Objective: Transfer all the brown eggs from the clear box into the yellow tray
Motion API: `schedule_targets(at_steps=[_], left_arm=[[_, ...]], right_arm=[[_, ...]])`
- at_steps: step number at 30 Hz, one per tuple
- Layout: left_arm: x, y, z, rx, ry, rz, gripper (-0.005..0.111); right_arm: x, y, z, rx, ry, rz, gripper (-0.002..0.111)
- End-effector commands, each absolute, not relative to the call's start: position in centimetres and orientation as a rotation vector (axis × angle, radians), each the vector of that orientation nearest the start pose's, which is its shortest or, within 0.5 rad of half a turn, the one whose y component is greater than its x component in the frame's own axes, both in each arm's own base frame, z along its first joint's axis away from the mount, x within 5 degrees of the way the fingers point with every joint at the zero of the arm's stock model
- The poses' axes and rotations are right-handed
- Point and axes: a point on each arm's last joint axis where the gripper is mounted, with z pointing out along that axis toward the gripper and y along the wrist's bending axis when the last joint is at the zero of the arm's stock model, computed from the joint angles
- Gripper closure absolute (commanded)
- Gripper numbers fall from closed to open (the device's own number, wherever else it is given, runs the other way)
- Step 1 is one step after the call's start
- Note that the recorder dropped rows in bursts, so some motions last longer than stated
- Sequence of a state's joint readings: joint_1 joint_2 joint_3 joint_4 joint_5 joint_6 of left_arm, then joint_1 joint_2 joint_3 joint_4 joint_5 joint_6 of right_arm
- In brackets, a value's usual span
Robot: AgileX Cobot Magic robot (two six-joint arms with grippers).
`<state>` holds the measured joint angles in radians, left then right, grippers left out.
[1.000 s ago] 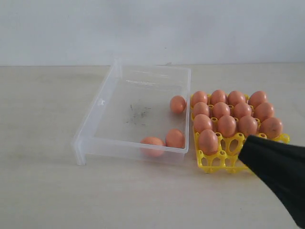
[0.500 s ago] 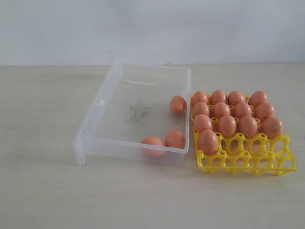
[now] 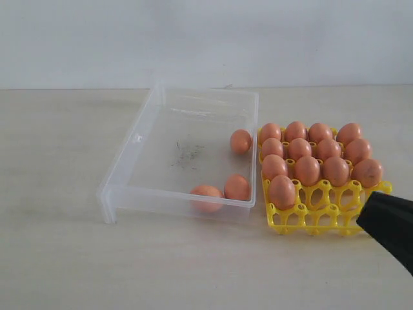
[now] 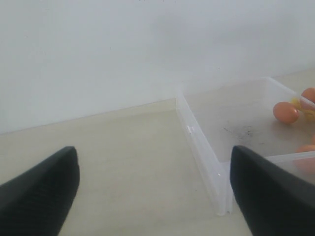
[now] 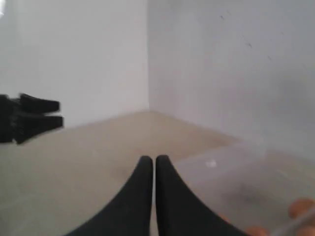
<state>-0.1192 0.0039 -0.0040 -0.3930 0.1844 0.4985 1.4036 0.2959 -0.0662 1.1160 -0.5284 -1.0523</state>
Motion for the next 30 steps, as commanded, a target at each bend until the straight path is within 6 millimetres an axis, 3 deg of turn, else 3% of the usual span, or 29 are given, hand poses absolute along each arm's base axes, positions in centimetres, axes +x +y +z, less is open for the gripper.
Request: schedule_targets(at_steps=[1,3,6,9,12,30], left_arm=[[5.5,-1.3,19.8,0.235,1.631,-0.079,0.029],[5.5,-1.3,19.8,0.235,1.631,-0.079,0.029],[5.5,-1.3,19.8,0.235,1.631,-0.079,0.029],[5.5,-1.3,19.8,0.235,1.631,-0.079,0.029],[5.5,-1.3,19.8,0.235,1.631,-0.079,0.029],[5.5,-1.3,19.8,0.235,1.631,-0.079,0.029]], right_arm=[[5.8,4.7,22.2,-0.613,1.514,0.621,0.109],[5.5,3.9,21.8,-0.616,1.469,0.537,0.109],[5.1,2.7,21.3,-0.478,1.428,0.473,0.109],[5.5,1.8,21.0,-0.305,1.502,0.409,0.109],[5.6,1.4,21.0,-0.253,1.513,0.359,0.109],[5.7,1.3,21.0,-0.227,1.519,0.363,0.109]])
